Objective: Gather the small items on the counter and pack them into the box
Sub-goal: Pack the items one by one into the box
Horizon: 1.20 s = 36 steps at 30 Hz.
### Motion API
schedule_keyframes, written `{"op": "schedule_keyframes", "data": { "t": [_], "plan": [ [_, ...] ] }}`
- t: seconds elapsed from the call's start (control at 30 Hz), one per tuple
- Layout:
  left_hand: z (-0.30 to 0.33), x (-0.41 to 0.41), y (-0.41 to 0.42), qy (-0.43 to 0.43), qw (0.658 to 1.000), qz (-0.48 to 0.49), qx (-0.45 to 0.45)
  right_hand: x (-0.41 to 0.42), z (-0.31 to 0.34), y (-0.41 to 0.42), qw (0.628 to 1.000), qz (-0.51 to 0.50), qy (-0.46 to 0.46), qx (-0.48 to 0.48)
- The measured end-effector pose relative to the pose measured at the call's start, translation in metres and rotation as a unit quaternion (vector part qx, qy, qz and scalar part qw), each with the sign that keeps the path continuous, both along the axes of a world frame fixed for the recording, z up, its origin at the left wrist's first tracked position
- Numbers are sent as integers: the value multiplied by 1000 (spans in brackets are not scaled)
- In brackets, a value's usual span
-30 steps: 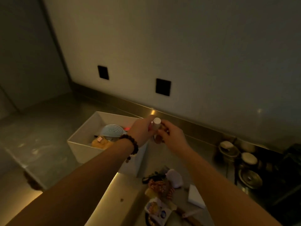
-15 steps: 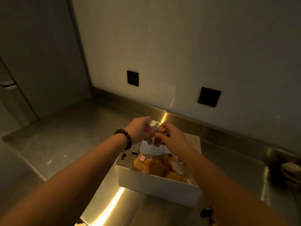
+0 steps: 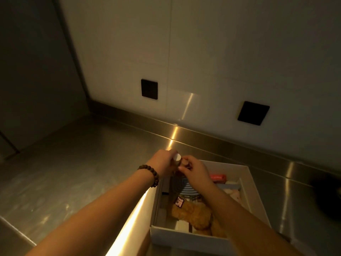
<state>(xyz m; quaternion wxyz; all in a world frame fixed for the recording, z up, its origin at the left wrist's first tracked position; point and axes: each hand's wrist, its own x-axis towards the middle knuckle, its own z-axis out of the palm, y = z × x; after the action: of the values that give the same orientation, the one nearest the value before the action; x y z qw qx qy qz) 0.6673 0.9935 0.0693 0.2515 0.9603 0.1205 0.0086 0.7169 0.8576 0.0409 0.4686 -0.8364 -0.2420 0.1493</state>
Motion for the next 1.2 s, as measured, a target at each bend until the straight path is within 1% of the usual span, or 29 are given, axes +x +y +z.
{"op": "schedule_keyframes", "data": {
  "t": [0.2, 0.37, 0.47, 0.53, 0.6, 0.7, 0.8, 0.9, 0.97, 1.07, 1.2],
  "plan": [
    [-10, 1, 1, -19, 999, -31, 0, 4, -11, 1, 1000, 13, 21, 7],
    [-22, 0, 7, -49, 997, -39, 36, 6, -20, 4, 998, 25, 50, 27],
    [-25, 0, 9, -71, 997, -29, 6, 6, -21, 7, 997, 18, 57, 42],
    [-29, 0, 10, -76, 997, -18, 8, 7, -22, 7, 998, 19, 49, 47],
    [-31, -4, 12, -87, 995, 15, -34, 6, -23, 8, 997, 19, 48, 51],
    [-35, -12, 18, -92, 985, 50, -139, 2, -25, 13, 997, 19, 48, 55],
    [-41, -24, 20, -74, 971, 59, -218, -3, -26, 19, 998, 20, 34, 53],
    [-45, -34, 17, -41, 959, 49, -277, -7, -33, 24, 999, -6, 31, 34],
    [-47, -38, 13, -29, 940, 40, -338, -10, -38, 27, 999, -20, 37, 10],
    [-52, -41, 8, -32, 915, 41, -400, -14, -44, 29, 998, -15, 50, -31],
    [-57, -43, 4, -56, 882, 56, -465, -17, -45, 26, 998, -9, 23, -52]
  ]
}}
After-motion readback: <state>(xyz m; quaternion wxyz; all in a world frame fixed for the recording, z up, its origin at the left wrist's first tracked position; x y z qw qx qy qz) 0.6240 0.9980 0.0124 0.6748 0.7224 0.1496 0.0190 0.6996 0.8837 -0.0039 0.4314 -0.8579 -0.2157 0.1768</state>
